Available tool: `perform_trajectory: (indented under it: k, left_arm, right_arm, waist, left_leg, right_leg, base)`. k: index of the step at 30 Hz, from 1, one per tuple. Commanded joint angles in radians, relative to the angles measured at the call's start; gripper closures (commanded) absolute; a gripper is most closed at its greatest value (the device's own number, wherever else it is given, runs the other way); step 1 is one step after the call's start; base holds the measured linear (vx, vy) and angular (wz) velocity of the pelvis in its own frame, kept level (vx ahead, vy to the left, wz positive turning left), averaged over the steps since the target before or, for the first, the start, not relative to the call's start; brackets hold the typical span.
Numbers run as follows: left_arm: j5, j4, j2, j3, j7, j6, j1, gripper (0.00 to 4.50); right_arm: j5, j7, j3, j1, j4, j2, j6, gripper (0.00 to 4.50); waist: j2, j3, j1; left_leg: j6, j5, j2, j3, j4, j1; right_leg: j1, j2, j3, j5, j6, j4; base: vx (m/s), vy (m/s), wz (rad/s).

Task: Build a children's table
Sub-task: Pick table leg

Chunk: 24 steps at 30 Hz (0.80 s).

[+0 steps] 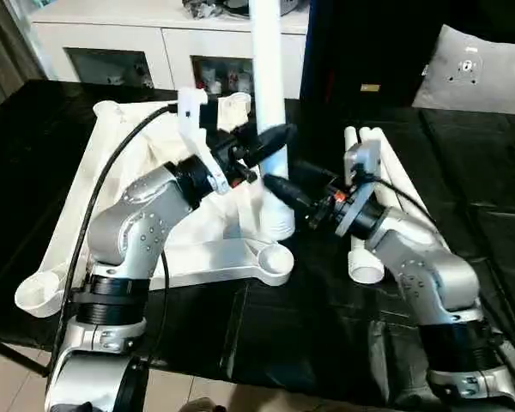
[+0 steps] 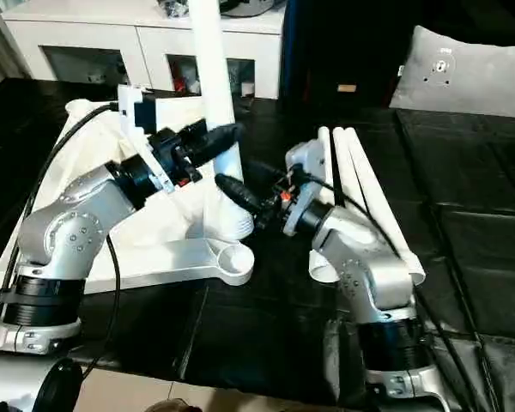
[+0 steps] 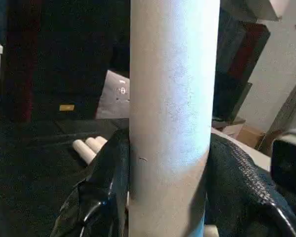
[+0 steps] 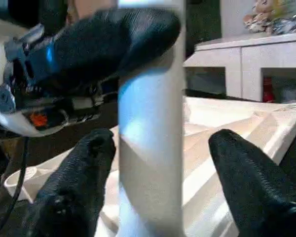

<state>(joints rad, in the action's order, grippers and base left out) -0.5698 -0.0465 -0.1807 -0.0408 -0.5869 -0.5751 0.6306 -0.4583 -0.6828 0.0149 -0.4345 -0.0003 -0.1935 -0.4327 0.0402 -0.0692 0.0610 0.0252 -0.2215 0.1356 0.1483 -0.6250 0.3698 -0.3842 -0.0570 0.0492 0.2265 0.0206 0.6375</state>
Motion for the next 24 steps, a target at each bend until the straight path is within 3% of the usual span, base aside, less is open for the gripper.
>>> perform_trajectory:
  k: [1, 3, 4, 6, 10, 17, 24]
  left_arm:
    - [0.030, 0.011, -0.023, 0.018, -0.012, 0.000, 0.026, 2.54]
    - [0.072, 0.018, -0.051, 0.059, -0.049, 0.030, 0.034, 2.54]
    - [0.082, 0.020, -0.057, 0.069, -0.060, 0.039, 0.036, 2.54]
    - [0.080, 0.029, -0.058, 0.080, -0.066, 0.031, 0.042, 2.54]
    - [0.097, 0.047, -0.070, 0.116, -0.085, 0.037, 0.052, 2.54]
    - [0.110, 0.070, -0.076, 0.140, -0.110, 0.039, 0.056, 2.54]
    - [0.104, 0.089, -0.080, 0.145, -0.119, 0.033, 0.053, 2.54]
  right_arm:
    - [0.003, 0.013, -0.005, -0.018, -0.044, -0.028, -0.044, 0.93]
    - [0.017, -0.036, 0.047, -0.023, -0.080, -0.108, -0.152, 0.69]
    - [0.020, -0.052, 0.060, -0.024, -0.089, -0.127, -0.173, 0.62]
    - [0.019, -0.063, 0.074, -0.024, -0.099, -0.144, -0.198, 0.62]
    - [0.024, -0.058, 0.109, -0.045, -0.086, -0.155, -0.238, 0.62]
    - [0.029, -0.037, 0.120, -0.065, -0.072, -0.145, -0.286, 0.62]
    - [0.013, -0.025, 0.113, -0.073, -0.057, -0.126, -0.299, 1.23]
  waist:
    - [0.003, 0.078, 0.003]
    - [0.000, 0.077, 0.003]
    - [0.002, 0.077, 0.006]
    - [-0.004, 0.077, 0.006]
    - [-0.005, 0.078, 0.006]
    - [-0.008, 0.077, 0.006]
    - [-0.010, 0.078, 0.006]
  left_leg:
    - [-0.069, 0.001, 0.082, -0.028, 0.068, -0.004]
    - [-0.067, 0.002, 0.081, -0.028, 0.068, -0.004]
    - [-0.071, 0.008, 0.081, -0.030, 0.067, -0.006]
    - [-0.069, 0.008, 0.082, -0.026, 0.067, -0.003]
    - [-0.071, 0.023, 0.082, -0.028, 0.066, -0.002]
    - [-0.062, 0.019, 0.082, -0.025, 0.066, -0.003]
    - [-0.065, 0.030, 0.082, -0.024, 0.064, -0.002]
  right_leg:
    - [0.063, -0.094, -0.054, -0.090, 0.283, -0.061]
    - [0.066, -0.092, -0.055, -0.079, 0.274, -0.062]
    - [0.068, -0.091, -0.054, -0.074, 0.266, -0.063]
    - [0.065, -0.096, -0.056, -0.073, 0.269, -0.062]
    - [0.064, -0.096, -0.055, -0.076, 0.282, -0.059]
    - [0.063, -0.096, -0.056, -0.056, 0.280, -0.060]
    - [0.063, -0.097, -0.056, -0.070, 0.281, -0.059]
  base:
    - [0.000, 0.000, 0.00]
    - [0.000, 0.000, 0.00]
    - [0.000, 0.000, 0.00]
    - [0.000, 0.000, 0.00]
    - [0.000, 0.000, 0.00]
    - [0.000, 0.000, 0.00]
    - [0.000, 0.000, 0.00]
